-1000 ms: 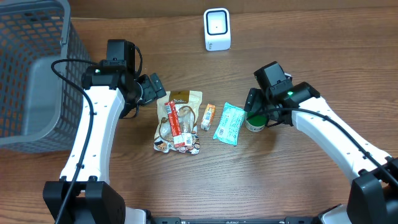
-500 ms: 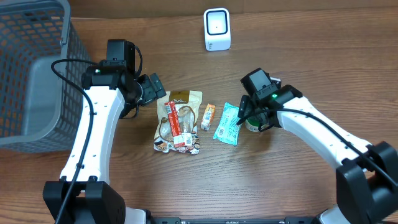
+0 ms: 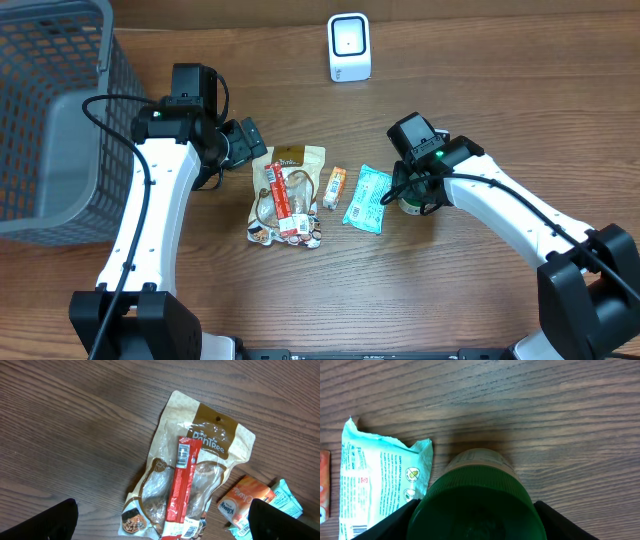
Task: Scan the item barcode
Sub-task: 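Lower the right gripper around the green-lidded tub and close it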
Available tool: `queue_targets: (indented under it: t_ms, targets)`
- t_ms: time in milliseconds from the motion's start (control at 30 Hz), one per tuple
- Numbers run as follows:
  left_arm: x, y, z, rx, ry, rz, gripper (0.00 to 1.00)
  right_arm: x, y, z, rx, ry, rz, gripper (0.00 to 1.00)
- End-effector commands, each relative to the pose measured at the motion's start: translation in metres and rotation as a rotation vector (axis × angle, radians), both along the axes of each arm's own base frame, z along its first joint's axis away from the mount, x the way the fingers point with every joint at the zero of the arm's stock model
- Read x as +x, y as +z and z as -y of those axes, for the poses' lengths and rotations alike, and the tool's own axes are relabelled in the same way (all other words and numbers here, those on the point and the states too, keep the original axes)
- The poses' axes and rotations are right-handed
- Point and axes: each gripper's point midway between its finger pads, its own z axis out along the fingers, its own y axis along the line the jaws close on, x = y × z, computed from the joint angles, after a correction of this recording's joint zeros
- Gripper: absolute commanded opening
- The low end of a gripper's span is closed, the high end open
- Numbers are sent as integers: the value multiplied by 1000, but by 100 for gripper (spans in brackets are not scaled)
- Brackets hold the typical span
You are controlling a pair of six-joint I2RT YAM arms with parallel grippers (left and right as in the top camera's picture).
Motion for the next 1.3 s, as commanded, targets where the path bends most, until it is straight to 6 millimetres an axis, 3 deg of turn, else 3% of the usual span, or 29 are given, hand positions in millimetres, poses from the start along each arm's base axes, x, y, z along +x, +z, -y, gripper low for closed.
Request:
queue_targets:
  t_ms: [0, 233, 500, 933, 1067, 1267]
  targets:
    - [1, 8, -1, 10, -19, 24, 100, -4, -2, 4, -51, 98, -14, 68]
    - [1, 8, -1, 10, -19, 24, 100, -11, -3, 8, -88, 189, -49, 71]
    - [1, 8, -1, 10, -19, 24, 100, -12, -3, 9, -89, 189, -52, 89]
    - [1, 8, -1, 10, -19, 24, 100, 4, 10, 4, -85, 252, -5, 82]
    - [1, 8, -1, 10, -19, 24, 100, 4, 9, 9, -88, 241, -14, 76]
    - [1, 8, -1, 10, -19, 24, 100, 2, 7, 8, -80, 244, -23, 75]
